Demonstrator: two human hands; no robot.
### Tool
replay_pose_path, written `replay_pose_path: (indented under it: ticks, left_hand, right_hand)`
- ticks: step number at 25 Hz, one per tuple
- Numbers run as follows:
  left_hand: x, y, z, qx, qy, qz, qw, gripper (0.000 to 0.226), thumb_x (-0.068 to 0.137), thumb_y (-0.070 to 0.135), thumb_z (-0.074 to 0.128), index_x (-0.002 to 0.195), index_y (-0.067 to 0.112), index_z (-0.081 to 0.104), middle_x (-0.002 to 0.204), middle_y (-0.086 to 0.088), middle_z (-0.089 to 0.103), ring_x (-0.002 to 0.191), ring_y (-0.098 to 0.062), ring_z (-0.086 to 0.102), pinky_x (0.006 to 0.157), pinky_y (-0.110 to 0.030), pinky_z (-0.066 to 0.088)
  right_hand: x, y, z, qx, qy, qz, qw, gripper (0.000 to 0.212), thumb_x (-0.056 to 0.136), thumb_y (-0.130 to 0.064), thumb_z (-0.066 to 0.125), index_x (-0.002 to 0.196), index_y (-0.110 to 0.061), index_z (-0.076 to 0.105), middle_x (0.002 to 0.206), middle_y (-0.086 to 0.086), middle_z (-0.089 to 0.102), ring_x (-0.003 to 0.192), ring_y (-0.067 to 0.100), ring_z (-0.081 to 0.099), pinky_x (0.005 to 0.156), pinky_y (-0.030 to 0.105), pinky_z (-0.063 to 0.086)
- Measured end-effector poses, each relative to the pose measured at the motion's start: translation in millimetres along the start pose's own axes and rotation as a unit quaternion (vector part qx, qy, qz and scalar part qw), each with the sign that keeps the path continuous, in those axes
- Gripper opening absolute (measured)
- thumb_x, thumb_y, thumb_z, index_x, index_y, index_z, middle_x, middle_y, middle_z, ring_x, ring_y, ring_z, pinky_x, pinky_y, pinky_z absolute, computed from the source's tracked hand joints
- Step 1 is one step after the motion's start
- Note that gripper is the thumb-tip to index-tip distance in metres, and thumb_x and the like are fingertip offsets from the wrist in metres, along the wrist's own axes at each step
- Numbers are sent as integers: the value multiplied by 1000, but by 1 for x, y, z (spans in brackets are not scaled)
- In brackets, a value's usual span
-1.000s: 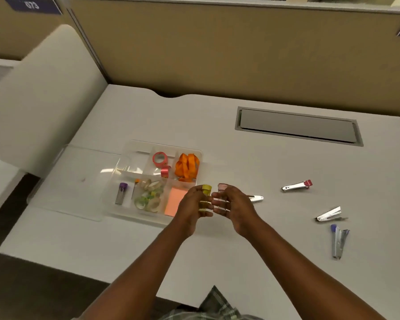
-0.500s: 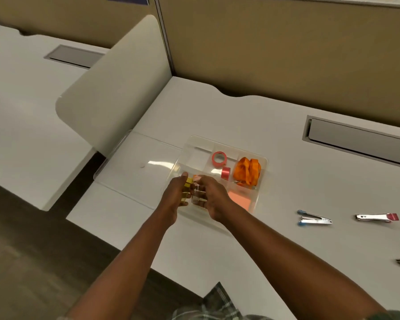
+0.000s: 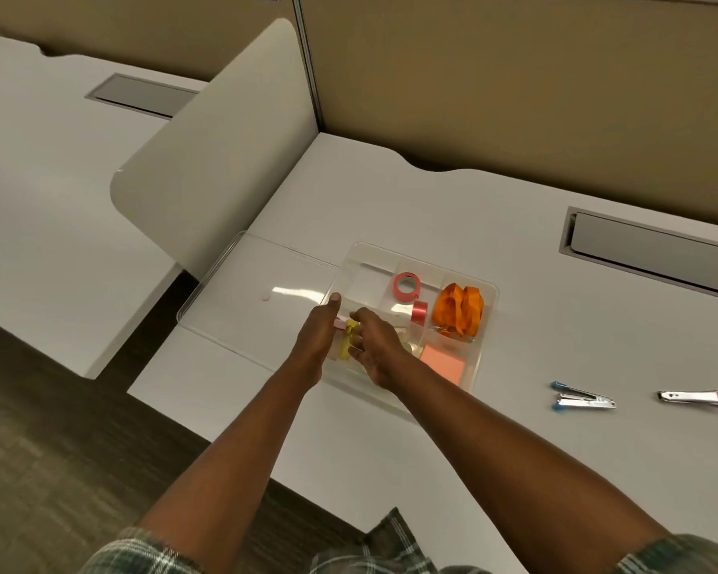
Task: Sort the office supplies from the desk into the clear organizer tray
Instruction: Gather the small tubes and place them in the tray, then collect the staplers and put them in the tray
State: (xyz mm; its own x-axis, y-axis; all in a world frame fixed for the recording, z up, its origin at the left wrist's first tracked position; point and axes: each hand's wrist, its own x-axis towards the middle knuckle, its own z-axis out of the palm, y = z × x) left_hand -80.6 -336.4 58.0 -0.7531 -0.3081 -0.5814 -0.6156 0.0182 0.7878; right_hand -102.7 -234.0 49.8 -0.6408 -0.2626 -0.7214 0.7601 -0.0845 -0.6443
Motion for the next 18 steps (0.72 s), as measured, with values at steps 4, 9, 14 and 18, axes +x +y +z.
replay_pose_path:
  ticks: [4, 9, 14, 18]
  left_hand:
    - [-6, 0, 19, 40, 63, 56, 996, 42, 97, 51, 46, 124, 20, 58, 116, 1, 63, 101, -16, 59, 84, -32, 43]
    - [-29, 9, 75, 61, 38, 123, 990, 25, 99, 35, 52, 112, 18, 65, 106, -1, 70, 100, -19, 65, 90, -38, 55]
    - [-58, 10, 153, 85, -45, 154, 983, 17, 96, 30, 53, 97, 21, 67, 92, 3, 71, 88, -13, 67, 81, -36, 55]
    - [-83, 2, 221, 112, -115, 150, 976, 19, 95, 32, 53, 97, 19, 66, 91, 5, 70, 87, -13, 64, 74, -30, 49]
  right_hand:
    - [-8, -3, -23, -24, -7, -24, 999, 22, 98, -34, 46, 113, -20, 56, 109, 2, 61, 109, 25, 60, 86, 34, 50]
    - [-34, -6, -77, -66, 10, -81, 994, 28, 99, -41, 48, 118, -22, 55, 114, 2, 64, 102, 23, 64, 77, 32, 56]
    - [-70, -4, -160, -74, 68, -105, 989, 34, 100, -43, 47, 122, -20, 58, 115, 3, 68, 101, 24, 68, 87, 41, 57]
    - [-100, 4, -237, -57, 126, -112, 984, 27, 98, -40, 53, 114, -21, 62, 112, 4, 70, 98, 22, 70, 87, 41, 57]
